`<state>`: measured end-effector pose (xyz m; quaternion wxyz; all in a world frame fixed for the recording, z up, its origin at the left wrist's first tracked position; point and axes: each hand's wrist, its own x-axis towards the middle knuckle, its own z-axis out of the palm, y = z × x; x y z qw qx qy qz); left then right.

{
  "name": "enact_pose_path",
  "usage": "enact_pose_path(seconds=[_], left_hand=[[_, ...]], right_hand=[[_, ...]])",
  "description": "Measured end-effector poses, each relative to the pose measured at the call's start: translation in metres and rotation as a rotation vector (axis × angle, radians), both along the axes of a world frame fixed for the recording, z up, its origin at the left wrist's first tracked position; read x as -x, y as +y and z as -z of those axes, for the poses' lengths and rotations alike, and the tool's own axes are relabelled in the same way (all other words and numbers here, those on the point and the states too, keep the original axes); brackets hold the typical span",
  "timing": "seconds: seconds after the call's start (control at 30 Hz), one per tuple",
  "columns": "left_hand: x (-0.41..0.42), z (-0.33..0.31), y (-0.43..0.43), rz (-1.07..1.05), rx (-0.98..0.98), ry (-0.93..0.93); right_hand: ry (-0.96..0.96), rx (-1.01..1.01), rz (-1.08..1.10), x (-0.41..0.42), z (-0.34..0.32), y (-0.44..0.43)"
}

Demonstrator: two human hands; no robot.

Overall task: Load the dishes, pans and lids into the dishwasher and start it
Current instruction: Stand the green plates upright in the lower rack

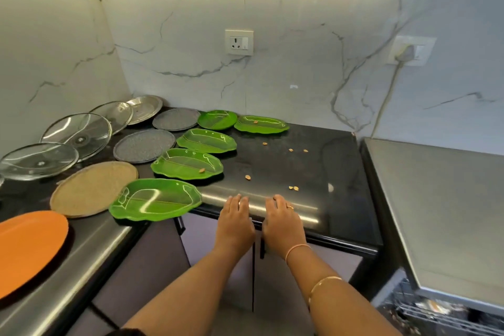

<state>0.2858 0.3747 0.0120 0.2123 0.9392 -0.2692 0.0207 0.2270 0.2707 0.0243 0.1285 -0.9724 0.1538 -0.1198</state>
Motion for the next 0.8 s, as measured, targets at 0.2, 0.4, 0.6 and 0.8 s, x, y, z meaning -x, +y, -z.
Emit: enact_pose_path(seconds=[0.2, 0.4, 0.6, 0.8], left_hand=[[-0.043, 0.001, -0.005, 0.027, 0.017, -0.029], [-0.08, 0.003, -0.02, 0.046, 0.004, -0.026], [-0.122, 0.01, -0.016, -0.109, -0.051, -0.076], [-0.147, 0.02, 0.006, -0.48, -0.117, -0.052]], right_hand=[[0.03, 0.021, -0.005, -0.045, 0.0, -0.007], [0.003, -0.052, 0.054, -0.093, -0.004, -0.036], [0.003, -0.158, 0.002, -0.153, 0.002, -0.052], [0.104, -0.199, -0.126, -0.218, 0.01, -0.05]])
